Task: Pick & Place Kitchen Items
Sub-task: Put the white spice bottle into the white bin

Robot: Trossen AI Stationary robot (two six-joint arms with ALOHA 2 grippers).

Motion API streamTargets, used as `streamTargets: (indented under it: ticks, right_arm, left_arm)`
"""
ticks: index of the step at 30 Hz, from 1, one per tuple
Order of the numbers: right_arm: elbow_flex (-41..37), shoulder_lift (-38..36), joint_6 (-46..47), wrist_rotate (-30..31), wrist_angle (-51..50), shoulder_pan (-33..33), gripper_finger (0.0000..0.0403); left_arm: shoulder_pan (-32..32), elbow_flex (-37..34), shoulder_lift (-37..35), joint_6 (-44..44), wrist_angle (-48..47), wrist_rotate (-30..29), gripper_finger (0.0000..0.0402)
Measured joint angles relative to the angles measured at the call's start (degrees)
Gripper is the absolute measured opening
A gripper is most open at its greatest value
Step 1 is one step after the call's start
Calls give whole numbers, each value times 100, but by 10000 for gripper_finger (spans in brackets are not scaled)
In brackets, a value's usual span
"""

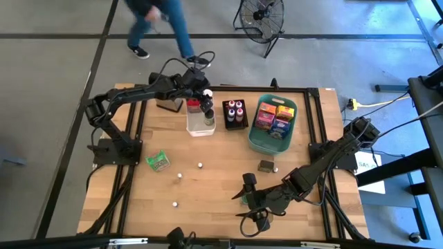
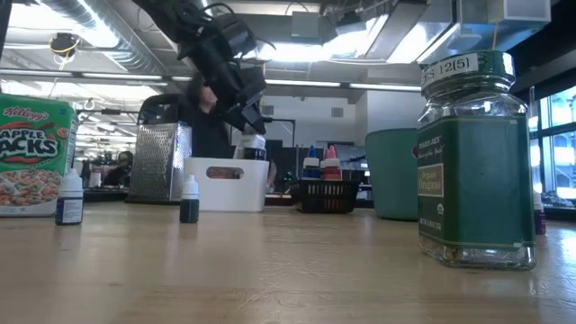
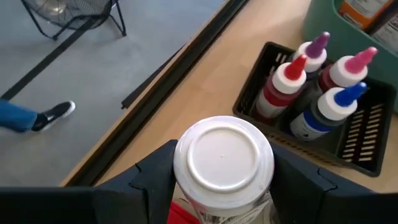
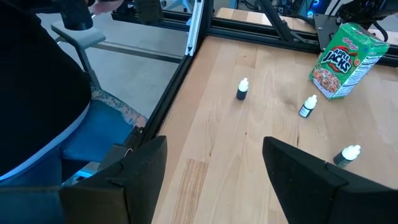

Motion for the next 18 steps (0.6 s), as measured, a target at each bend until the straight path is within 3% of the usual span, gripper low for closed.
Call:
streamTargets:
  ticks: [18]
  right_arm:
    - [0,0,1,0,2,0,268]
  left_arm:
    - [-40,11,251,-68,234,-84,208]
